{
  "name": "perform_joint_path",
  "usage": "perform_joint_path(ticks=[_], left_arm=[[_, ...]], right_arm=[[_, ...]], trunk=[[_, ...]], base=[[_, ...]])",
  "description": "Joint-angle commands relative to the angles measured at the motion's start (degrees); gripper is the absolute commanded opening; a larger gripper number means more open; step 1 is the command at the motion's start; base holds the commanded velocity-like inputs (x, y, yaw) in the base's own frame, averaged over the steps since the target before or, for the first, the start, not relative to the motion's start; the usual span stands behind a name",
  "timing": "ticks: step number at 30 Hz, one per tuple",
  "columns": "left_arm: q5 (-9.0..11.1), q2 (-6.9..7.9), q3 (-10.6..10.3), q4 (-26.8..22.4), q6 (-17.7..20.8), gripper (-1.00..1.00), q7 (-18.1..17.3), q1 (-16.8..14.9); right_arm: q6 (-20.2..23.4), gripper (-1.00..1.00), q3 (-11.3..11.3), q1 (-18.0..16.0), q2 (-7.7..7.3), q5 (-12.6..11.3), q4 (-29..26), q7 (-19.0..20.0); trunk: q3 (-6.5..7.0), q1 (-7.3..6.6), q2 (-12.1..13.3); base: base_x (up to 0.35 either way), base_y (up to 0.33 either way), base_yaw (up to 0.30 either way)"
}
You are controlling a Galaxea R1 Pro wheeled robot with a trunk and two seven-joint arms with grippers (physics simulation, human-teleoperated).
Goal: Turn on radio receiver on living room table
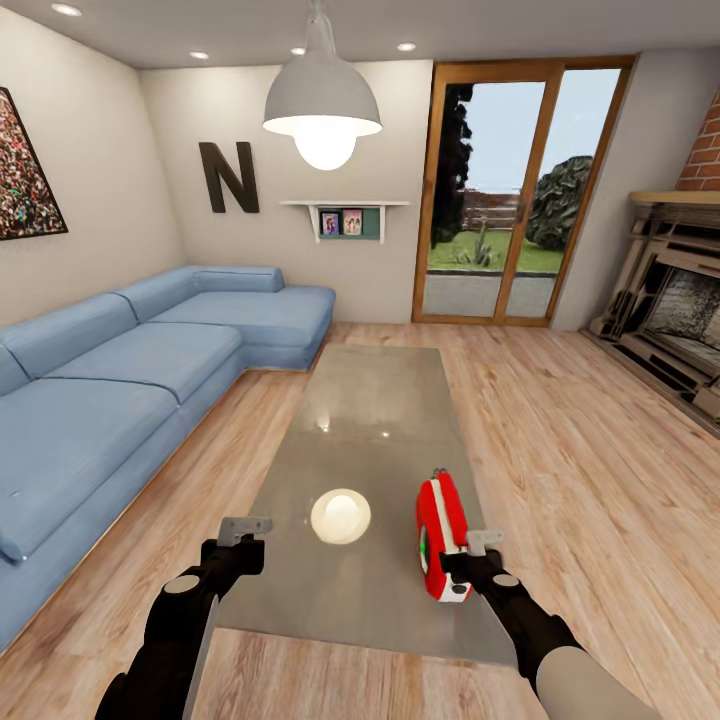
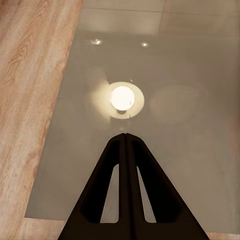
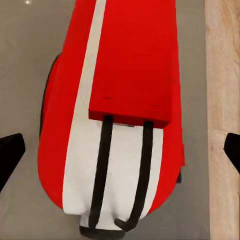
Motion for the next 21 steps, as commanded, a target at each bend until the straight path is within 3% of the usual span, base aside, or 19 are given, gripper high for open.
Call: perform_joint_path(ticks=[1,15,21], left_arm=[[0.0,0.0,0.0,0.0,0.0,-1.0,0.0,0.0],[0.0,0.0,0.0,0.0,0.0,-1.0,0.0,0.0],[0.0,0.0,0.0,0.0,-0.1,-1.0,0.1,0.0]], right_arm=[[0.0,1.0,0.0,0.0,-0.02,0.0,0.0,0.0],[0.0,1.0,0.0,0.0,-0.01,0.1,0.0,0.0],[0.0,1.0,-0.1,0.0,-0.03,0.2,-0.1,0.0]], trunk=[[0.0,0.0,0.0],[0.0,0.0,0.0],[0.0,0.0,0.0]], base=[[0.0,0.0,0.0],[0.0,0.0,0.0],[-0.204,-0.118,0.0]])
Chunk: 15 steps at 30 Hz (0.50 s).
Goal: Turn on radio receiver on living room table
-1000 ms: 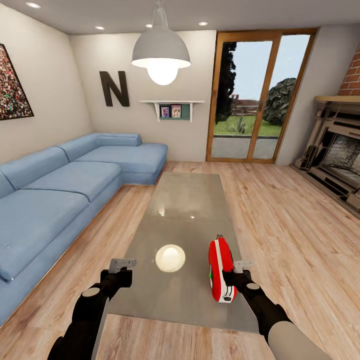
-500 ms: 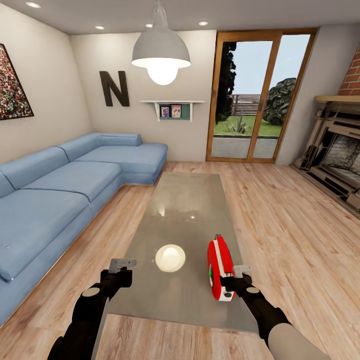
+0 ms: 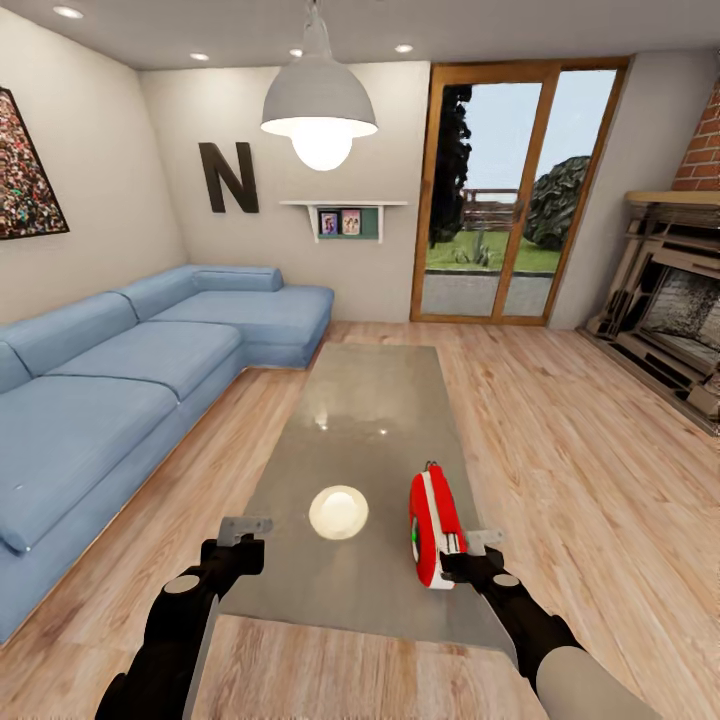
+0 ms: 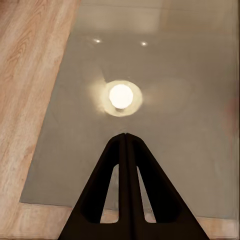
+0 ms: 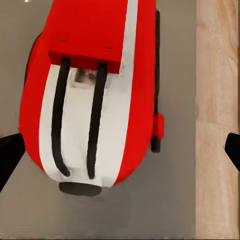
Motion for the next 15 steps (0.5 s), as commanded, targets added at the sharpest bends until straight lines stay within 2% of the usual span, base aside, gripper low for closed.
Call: perform_joint_path(ticks=[1,15], left_arm=[[0.0,0.0,0.0,0.0,0.0,-1.0,0.0,0.0],[0.0,0.0,-0.1,0.0,-0.1,-1.0,0.0,0.0]], right_arm=[[0.0,1.0,0.0,0.0,0.01,0.0,0.0,0.0],[0.0,1.0,0.0,0.0,-0.01,0.1,0.0,0.0]], trunk=[[0.0,0.0,0.0],[0.0,0.0,0.0]], base=[[-0.28,-0.177,0.0],[-0.29,-0.191,0.0]])
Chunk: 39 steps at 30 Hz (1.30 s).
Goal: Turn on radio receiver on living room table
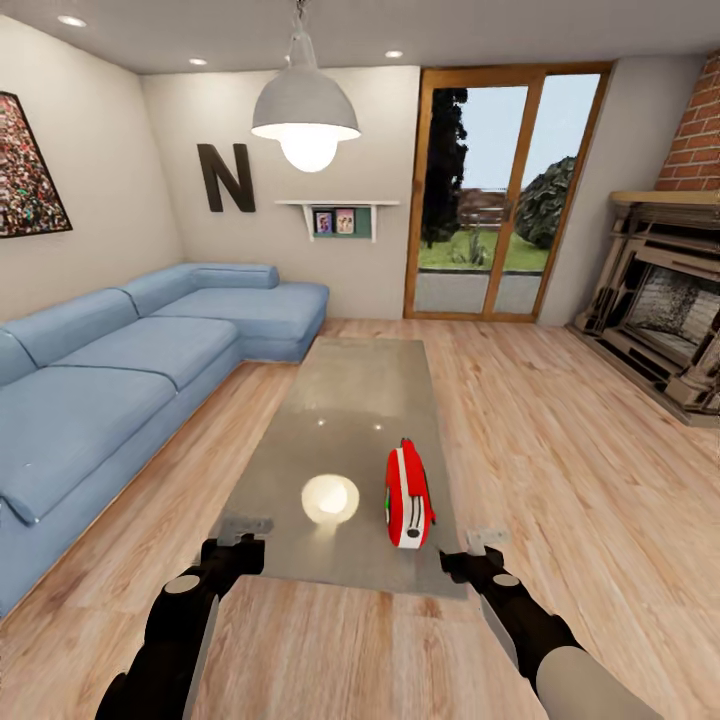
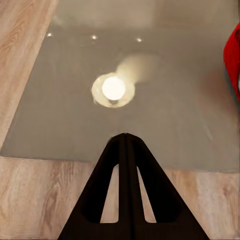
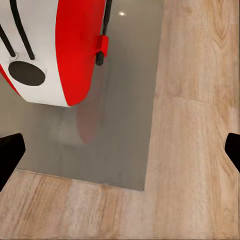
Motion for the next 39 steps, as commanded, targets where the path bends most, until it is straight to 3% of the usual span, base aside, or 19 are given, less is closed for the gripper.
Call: perform_joint_path(ticks=[1,11,13,16,17,19,21,25,31,34,39], left_arm=[[0.0,0.0,0.0,0.1,0.0,-1.0,0.0,0.0],[-0.5,0.0,0.3,0.6,-0.6,-1.0,0.2,0.0],[-0.5,0.66,1.7,0.8,-0.7,-1.0,0.3,0.0],[-0.3,3.63,7.3,3.3,-0.6,-1.0,0.1,0.0],[-0.3,4.59,12.1,6.6,-0.7,-1.0,0.0,0.0],[-0.5,5.85,19.0,14.7,-1.7,-1.0,0.0,0.0],[-0.4,7.55,22.4,20.6,-4.1,-1.0,0.1,0.0],[-0.4,10.92,27.9,29.2,-8.5,-1.0,0.2,0.0],[-0.8,13.82,36.4,36.3,-9.4,-1.0,0.3,0.3],[-0.9,15.02,38.6,39.4,-9.4,-1.0,0.3,0.4],[-0.9,15.23,39.3,41.7,-9.2,-1.0,0.4,0.7]], right_arm=[[0.0,1.0,0.0,0.0,0.0,0.0,0.0,0.0],[0.0,1.0,-0.3,0.0,-0.06,0.1,0.0,-0.1],[0.0,1.0,-0.3,0.0,-0.11,0.2,0.0,-0.1],[-0.1,1.0,-0.4,0.0,-0.32,0.0,0.0,-0.6],[-0.1,1.0,-0.5,0.0,-0.49,0.0,0.3,-1.0],[-0.1,1.0,-0.5,0.0,-0.59,-0.1,2.6,-2.7],[-0.2,1.0,-0.5,0.0,-0.65,0.0,4.7,-4.1],[-0.2,1.0,-0.5,0.0,-1.09,0.0,8.3,-5.2],[-0.2,1.0,-0.5,0.0,-1.37,0.0,15.8,-5.4],[-0.1,1.0,-0.4,0.0,-1.42,0.0,18.2,-5.4],[-0.1,1.0,-0.2,0.0,-1.62,0.0,22.9,-5.8]], trunk=[[0.0,0.0,0.0],[0.0,0.0,0.0],[0.0,0.0,0.0],[0.0,0.0,0.0],[0.0,0.0,0.0],[0.0,0.0,0.0],[0.0,0.0,0.0],[0.0,0.0,0.0],[0.0,0.0,0.0],[0.0,0.0,0.0],[0.0,0.0,0.0]], base=[[-0.291,-0.195,0.0],[-0.29,-0.19,0.0],[-0.285,-0.176,0.0],[-0.284,-0.165,0.0],[-0.284,-0.137,0.0],[-0.287,-0.117,0.0],[-0.286,-0.107,0.0],[-0.277,-0.089,0.0],[-0.255,-0.02,0.0],[-0.192,-0.002,0.0],[-0.036,0.0,0.0]])
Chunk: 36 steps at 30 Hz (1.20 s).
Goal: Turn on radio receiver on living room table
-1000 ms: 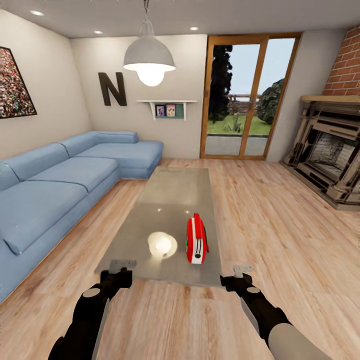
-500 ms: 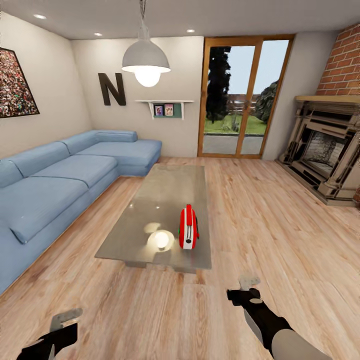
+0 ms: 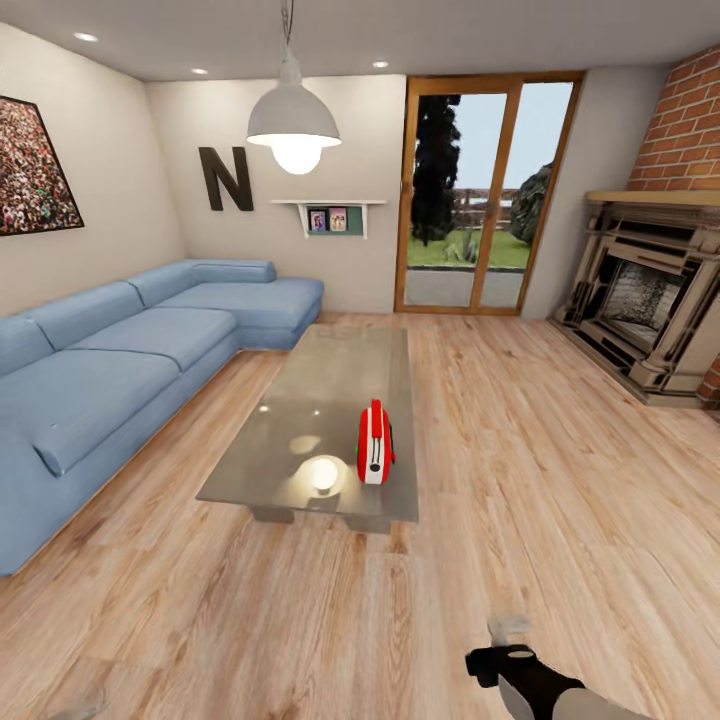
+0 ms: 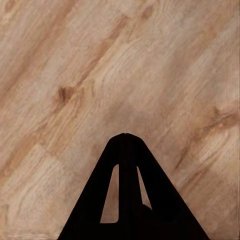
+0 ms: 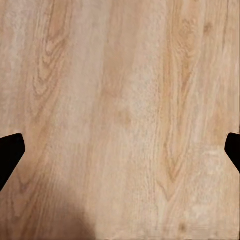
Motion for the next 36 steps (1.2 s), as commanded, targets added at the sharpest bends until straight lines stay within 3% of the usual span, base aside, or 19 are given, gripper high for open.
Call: perform_joint_path(ticks=[1,3,5,11,15,18,24,36], left_arm=[[0.0,0.01,-0.1,2.5,-0.1,-1.0,0.3,0.0],[-0.3,0.02,-0.2,6.1,-0.5,-1.0,0.7,0.1],[-1.1,0.01,-0.4,12.8,-3.2,-1.0,0.9,0.1],[-1.4,-0.04,-0.4,31.3,-14.3,-1.0,1.0,0.1],[-1.3,-0.42,-0.5,38.5,-18.4,-1.0,1.0,0.1],[-1.2,-1.29,-0.4,41.7,-19.2,-1.0,1.0,0.1],[-1.1,-3.53,-0.4,42.9,-19.4,-1.0,1.0,0.1],[-1.1,-3.74,-0.4,43.0,-19.4,-1.0,1.0,0.1]], right_arm=[[0.0,1.0,0.1,0.0,0.03,0.0,2.2,0.0],[0.2,1.0,0.1,0.0,0.08,-0.1,4.4,0.0],[0.7,1.0,0.1,0.8,0.11,-0.1,5.9,0.1],[0.4,1.0,0.1,5.4,0.36,-0.2,6.5,0.2],[0.3,1.0,0.1,6.4,0.45,-0.2,6.5,0.2],[0.3,1.0,0.1,6.6,0.47,-0.2,6.5,0.2],[0.3,1.0,0.1,6.7,0.47,-0.2,6.5,0.2],[0.3,1.0,0.1,6.7,0.47,-0.2,6.5,0.2]], trunk=[[0.0,0.0,0.0],[0.0,0.0,0.0],[0.0,0.0,0.0],[0.0,0.0,0.0],[0.0,0.0,0.0],[0.0,0.0,0.0],[0.0,0.0,0.0],[0.0,0.0,0.0]], base=[[-0.004,0.0,0.0],[-0.002,0.0,0.0],[0.0,0.0,0.0],[0.0,0.0,0.0],[0.0,0.0,0.0],[0.0,0.0,0.0],[0.0,0.0,0.0],[0.0,0.0,0.0]])
